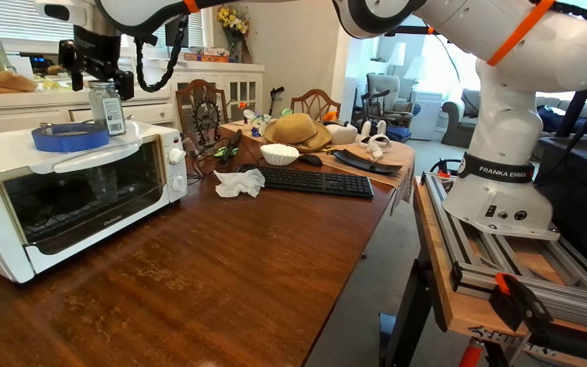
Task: Put the spoon on top of the oven grill
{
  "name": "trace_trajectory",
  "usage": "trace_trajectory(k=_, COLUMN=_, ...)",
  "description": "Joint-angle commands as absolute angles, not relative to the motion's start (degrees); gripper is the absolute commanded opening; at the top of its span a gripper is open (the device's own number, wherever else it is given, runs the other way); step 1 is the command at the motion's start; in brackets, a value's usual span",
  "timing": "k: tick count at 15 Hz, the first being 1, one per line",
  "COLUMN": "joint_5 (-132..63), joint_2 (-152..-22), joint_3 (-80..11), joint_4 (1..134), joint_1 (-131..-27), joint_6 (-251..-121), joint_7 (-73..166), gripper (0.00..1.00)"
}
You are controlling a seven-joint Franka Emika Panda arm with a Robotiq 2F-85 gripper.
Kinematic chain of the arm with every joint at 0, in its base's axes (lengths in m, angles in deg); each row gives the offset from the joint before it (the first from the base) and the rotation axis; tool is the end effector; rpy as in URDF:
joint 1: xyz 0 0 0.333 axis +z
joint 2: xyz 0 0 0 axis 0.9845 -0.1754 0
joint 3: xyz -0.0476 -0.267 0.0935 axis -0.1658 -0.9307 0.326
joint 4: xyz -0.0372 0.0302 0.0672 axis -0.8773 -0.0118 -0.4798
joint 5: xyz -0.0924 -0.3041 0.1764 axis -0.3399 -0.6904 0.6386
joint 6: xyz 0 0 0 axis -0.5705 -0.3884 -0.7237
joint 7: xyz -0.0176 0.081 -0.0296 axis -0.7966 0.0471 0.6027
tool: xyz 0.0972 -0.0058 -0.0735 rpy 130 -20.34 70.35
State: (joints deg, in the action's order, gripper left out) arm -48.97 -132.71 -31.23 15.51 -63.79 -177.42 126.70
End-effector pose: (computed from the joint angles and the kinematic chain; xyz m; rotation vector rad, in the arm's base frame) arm 0.7598 0.1998 0.3287 1.7306 2.0320 0.2870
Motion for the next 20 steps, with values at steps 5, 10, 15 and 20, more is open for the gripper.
trace_trajectory(k=5, joint_5=-51.8, joint_2=-124.8, joint_3=-39.6, joint_4=22.2, joint_1=-61.1, joint_6=-169.1, joint_7=112.7, gripper=1.00)
trace_trajectory(k=10, joint_5=-52.9, joint_2=-116.3, joint_3=-43.6, joint_4=33.5, joint_1=-56.6, joint_6=-165.5, joint_7=98.0, gripper=1.00)
trace_trajectory(k=15, joint_5=-52.6, joint_2=-108.3, joint_3=-46.5, joint_4=45.5, joint_1=-51.1, joint_6=-161.6, joint_7=80.7, gripper=1.00)
trace_trajectory(k=20, joint_5=-51.2, joint_2=-110.0, joint_3=-46.2, joint_4=42.8, joint_1=-51.1, joint_6=-160.6, joint_7=79.5, gripper=1.00)
